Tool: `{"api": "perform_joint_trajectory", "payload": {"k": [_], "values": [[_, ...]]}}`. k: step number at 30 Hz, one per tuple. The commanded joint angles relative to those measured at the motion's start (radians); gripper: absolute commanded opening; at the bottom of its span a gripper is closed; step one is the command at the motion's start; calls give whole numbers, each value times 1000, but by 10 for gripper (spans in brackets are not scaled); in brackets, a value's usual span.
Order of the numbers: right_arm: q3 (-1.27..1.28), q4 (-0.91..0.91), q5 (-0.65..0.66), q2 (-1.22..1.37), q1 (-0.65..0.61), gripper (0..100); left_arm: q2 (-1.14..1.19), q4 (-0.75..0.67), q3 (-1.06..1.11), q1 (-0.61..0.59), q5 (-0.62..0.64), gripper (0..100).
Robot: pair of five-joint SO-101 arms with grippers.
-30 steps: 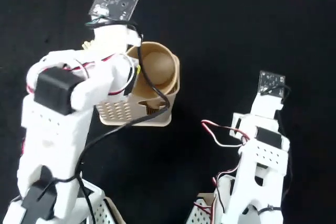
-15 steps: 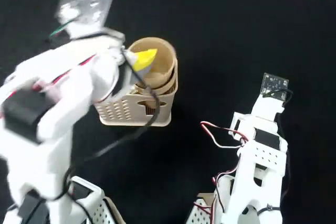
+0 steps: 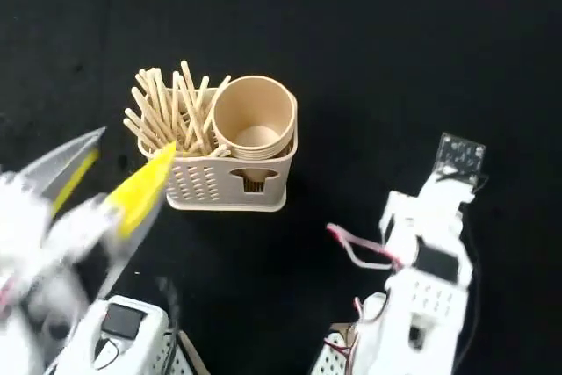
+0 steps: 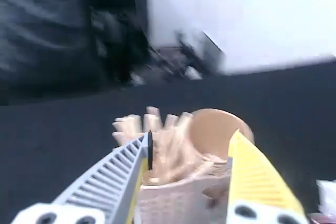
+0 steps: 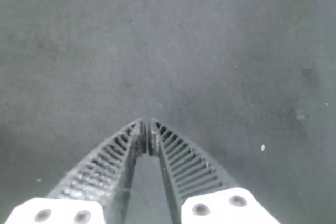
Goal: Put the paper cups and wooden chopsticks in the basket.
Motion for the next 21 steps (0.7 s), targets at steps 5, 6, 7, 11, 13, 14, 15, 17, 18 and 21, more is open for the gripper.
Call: {"api": "perform_joint_trajectory", "payload": {"k": [5, 6, 7, 11, 13, 14, 15, 17, 18, 21], "values": [[93, 264, -5, -618, -133, 12, -523, -192, 513, -361, -77, 245], [93, 265, -5, -590, -135, 12, -586, -216, 591, -383, -87, 245], [84, 264, -5, -549, -137, 12, -649, -236, 671, -401, -98, 245], [77, 275, -5, -506, -158, 12, -838, -250, 972, -466, -114, 218], [79, 316, -5, -526, -173, 12, -799, -239, 1064, -510, -114, 180], [79, 345, -5, -539, -189, 12, -789, -250, 1110, -535, -114, 161], [79, 381, -3, -558, -207, 12, -790, -276, 1150, -559, -114, 141], [81, 434, 3, -590, -245, 13, -809, -330, 1228, -621, -114, 110], [81, 437, 3, -593, -253, 14, -815, -348, 1265, -647, -114, 101], [84, 437, 3, -585, -259, 15, -816, -391, 1394, -668, -114, 91]]}}
